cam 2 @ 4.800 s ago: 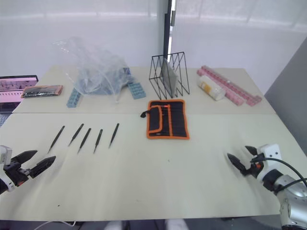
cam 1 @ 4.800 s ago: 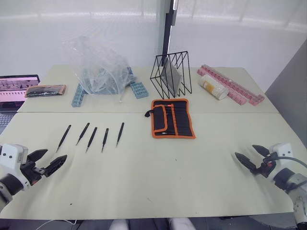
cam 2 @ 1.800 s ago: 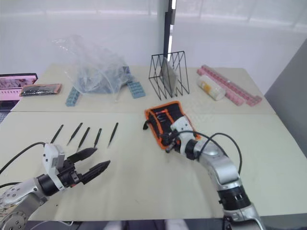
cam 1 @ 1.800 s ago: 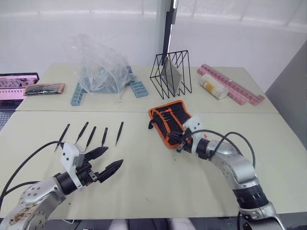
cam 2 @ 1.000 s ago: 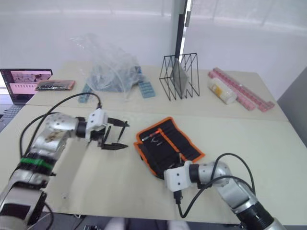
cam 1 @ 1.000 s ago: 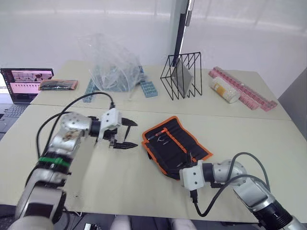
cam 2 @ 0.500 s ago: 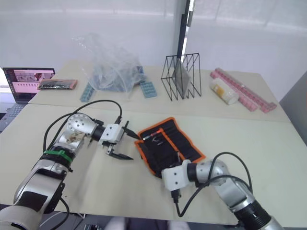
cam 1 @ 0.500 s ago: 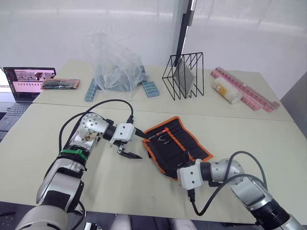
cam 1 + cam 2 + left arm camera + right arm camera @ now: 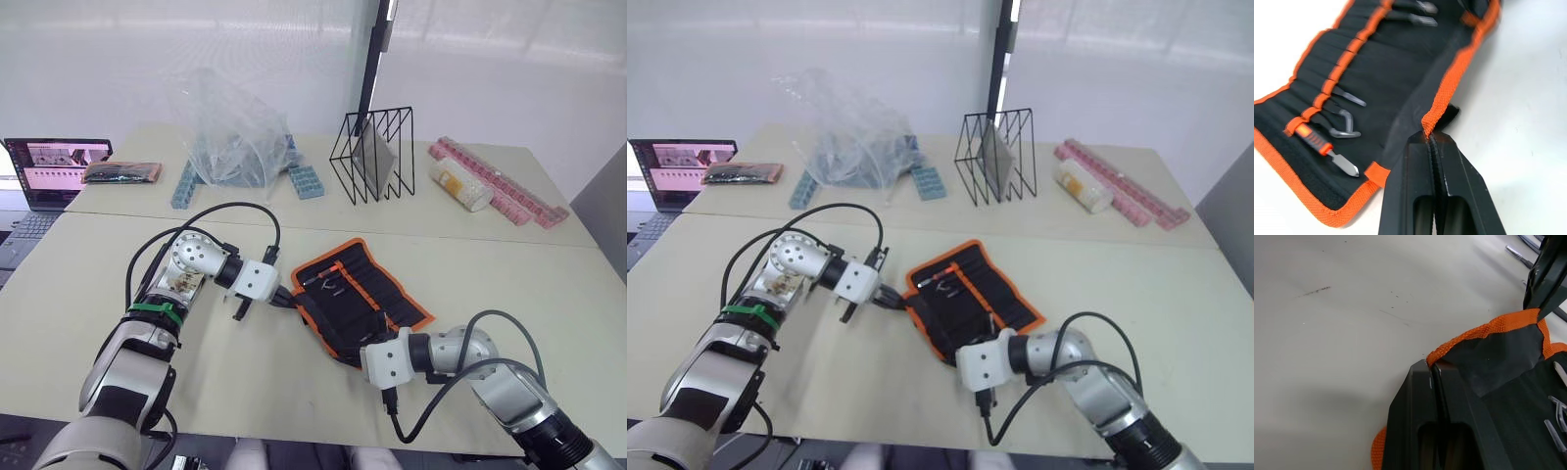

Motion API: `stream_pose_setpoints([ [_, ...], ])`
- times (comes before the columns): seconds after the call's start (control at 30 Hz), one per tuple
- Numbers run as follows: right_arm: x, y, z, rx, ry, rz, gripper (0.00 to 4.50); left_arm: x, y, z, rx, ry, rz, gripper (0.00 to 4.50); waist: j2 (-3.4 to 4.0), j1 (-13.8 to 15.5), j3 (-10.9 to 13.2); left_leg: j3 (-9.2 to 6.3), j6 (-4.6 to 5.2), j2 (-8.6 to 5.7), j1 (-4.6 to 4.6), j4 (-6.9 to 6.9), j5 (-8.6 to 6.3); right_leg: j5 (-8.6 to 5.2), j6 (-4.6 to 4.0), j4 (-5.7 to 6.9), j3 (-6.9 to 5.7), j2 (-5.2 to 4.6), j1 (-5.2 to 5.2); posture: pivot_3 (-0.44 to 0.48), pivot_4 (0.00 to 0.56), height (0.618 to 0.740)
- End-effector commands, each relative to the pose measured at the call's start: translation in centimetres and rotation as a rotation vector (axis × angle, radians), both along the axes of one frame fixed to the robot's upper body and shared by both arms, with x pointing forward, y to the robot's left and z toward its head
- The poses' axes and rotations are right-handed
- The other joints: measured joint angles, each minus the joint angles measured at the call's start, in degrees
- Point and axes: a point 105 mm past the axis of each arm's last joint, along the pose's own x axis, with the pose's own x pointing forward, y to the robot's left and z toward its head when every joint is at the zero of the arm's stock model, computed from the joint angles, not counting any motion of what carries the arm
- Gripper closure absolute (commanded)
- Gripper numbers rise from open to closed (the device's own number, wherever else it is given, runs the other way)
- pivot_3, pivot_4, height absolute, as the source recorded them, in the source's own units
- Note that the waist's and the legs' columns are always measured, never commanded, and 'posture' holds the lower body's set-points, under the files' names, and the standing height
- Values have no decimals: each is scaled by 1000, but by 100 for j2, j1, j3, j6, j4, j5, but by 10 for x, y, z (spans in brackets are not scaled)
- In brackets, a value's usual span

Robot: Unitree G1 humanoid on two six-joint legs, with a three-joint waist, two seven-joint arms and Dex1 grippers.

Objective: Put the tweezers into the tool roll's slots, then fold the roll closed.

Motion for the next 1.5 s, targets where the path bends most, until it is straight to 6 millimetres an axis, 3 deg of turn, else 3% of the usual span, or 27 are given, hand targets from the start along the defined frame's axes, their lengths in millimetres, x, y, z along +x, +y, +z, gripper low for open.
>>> stream_pose_setpoints([
  [0.03, -4, 0, 6, 22, 33, -4, 4500, -1, 4, -7, 0, -72, 0, 4481, 0, 0, 0, 0, 0, 0, 0, 0, 0, 0, 0, 1, 0, 0, 0, 0, 150, 720],
  [0.07, -1, -1, 8, 30, 37, -21, 4500, -1, 5, -11, 8, -78, 9, 4481, 0, -1, 0, 0, 0, 0, 1, 0, 0, 0, 0, 1, 0, 0, 0, 0, 150, 720],
  [0.17, 1, -1, 13, 63, 83, -52, 3644, -2, 9, -18, 17, -97, 19, 4500, 0, 1, 0, -1, 0, 0, 1, 3, 0, 0, 0, 4, 0, 0, 1, 0, 150, 720],
  [0.3, -4, 1, 29, 169, 224, -90, 2191, -2, 9, -22, -4, -114, 36, 4500, 1, -2, -1, -1, 0, 0, 8, 4, 0, 0, 1, 9, 0, 0, 7, 0, 150, 720],
  [0.4, 6, 6, 49, 314, 357, -156, 1284, -4, 9, -23, -10, -124, 30, 4500, 1, -15, -1, -4, 0, 1, 13, 5, 0, 0, 0, 11, -3, 0, 16, 0, 150, 720],
  [0.5, 27, 10, 53, 440, 414, -263, 1284, -5, 11, -23, -23, -125, 36, 4500, 2, -15, -2, -7, 1, 0, 18, 7, 1, 1, 0, 16, -7, 0, 22, 0, 150, 720],
  [0.67, 45, 11, 31, 533, 483, -412, 1284, -7, 11, -24, -26, -121, 29, 4500, 3, -14, -2, -8, 2, 1, 10, 8, 2, 0, 1, 14, -12, 0, 17, 0, 150, 720],
  [1.0, 38, 10, -26, 441, 570, -527, 4455, -7, 12, -22, -38, -105, 49, 4500, 12, -20, -8, -9, 2, 1, 10, 7, 2, -1, 2, 18, -14, 0, 13, 0, 150, 720],
  [1.13, 38, 7, -40, 374, 585, -560, 4455, -7, 13, -18, -54, -63, 66, 4500, 13, -23, -11, -9, 3, 1, 12, 7, 2, -1, 3, 18, -14, 0, 17, 0, 150, 720],
  [1.3, 40, 7, -53, 316, 607, -586, 4500, -14, 21, -7, -70, 60, 109, 3000, 15, -76, -17, -9, 2, 2, 21, 7, 2, -1, 3, 20, -14, 2, 24, 0, 150, 720],
  [1.5, 40, 8, -58, 285, 608, -574, 4500, -25, 15, 37, -293, 478, 292, 1017, 15, -142, -18, -13, 5, 4, 24, 13, 4, -22, 31, 42, -17, 2, 26, 0, 150, 720],
])
